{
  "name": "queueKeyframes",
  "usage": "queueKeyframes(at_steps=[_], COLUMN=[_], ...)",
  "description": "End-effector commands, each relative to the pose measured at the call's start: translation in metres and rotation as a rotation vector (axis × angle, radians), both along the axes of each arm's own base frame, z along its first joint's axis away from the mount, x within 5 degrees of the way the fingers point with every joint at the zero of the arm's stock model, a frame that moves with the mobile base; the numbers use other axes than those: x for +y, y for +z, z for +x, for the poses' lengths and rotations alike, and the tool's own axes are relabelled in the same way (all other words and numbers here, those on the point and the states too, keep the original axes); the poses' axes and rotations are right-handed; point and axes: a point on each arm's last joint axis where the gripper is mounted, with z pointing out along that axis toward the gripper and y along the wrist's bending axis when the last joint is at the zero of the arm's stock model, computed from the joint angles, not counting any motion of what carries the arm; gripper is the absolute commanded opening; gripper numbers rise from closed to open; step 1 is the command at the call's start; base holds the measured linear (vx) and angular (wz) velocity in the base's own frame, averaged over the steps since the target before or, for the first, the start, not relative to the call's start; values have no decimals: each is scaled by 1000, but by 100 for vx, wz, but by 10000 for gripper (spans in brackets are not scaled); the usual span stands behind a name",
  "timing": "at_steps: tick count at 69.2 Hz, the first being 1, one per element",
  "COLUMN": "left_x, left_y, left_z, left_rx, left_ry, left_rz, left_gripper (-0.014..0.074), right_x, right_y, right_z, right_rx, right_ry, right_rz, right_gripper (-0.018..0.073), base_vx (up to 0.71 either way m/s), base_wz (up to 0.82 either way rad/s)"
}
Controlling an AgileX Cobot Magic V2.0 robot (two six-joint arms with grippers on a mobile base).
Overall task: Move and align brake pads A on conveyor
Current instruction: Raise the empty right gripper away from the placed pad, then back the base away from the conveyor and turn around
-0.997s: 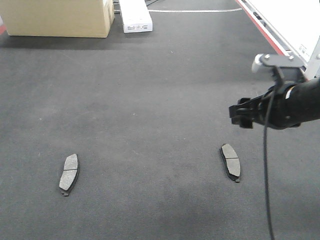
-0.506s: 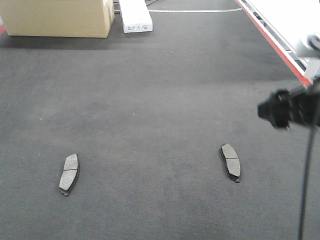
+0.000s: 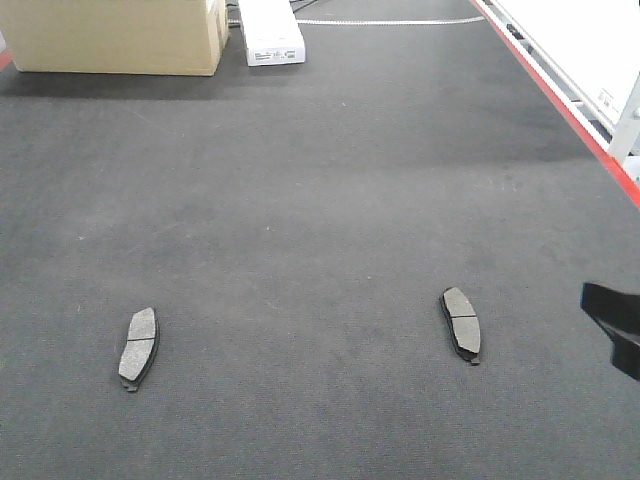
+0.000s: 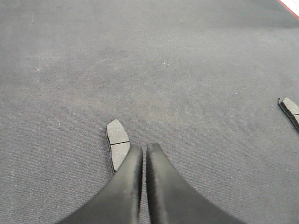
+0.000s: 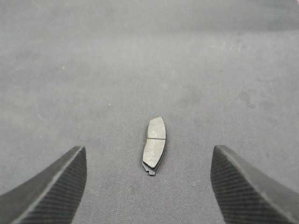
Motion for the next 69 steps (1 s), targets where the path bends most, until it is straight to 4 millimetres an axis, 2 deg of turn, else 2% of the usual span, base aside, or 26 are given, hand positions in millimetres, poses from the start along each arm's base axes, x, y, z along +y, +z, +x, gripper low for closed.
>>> queueKeyframes(at_steps=[1, 11, 27, 34, 69], left_x=[0, 0, 0, 0, 0], left_y=[13, 13, 13, 13, 13], left_z=[2, 2, 2, 2, 2], left_rx=[-85, -85, -85, -85, -85], left_ry=[8, 8, 8, 8, 8], left_rz=[-23, -23, -23, -23, -23], left_gripper=[-6, -6, -6, -6, -6], right_x=[0, 0, 0, 0, 0], right_y=[16, 16, 16, 16, 16], right_z=[-1, -1, -1, -1, -1], right_rx=[-111, -113, -113, -113, -111], right_ry=[1, 1, 1, 1, 1], right_rz=[10, 10, 10, 10, 13], right_gripper=[512, 433, 97, -17, -10], base_vx=[0, 0, 0, 0, 0], base_wz=[0, 0, 0, 0, 0])
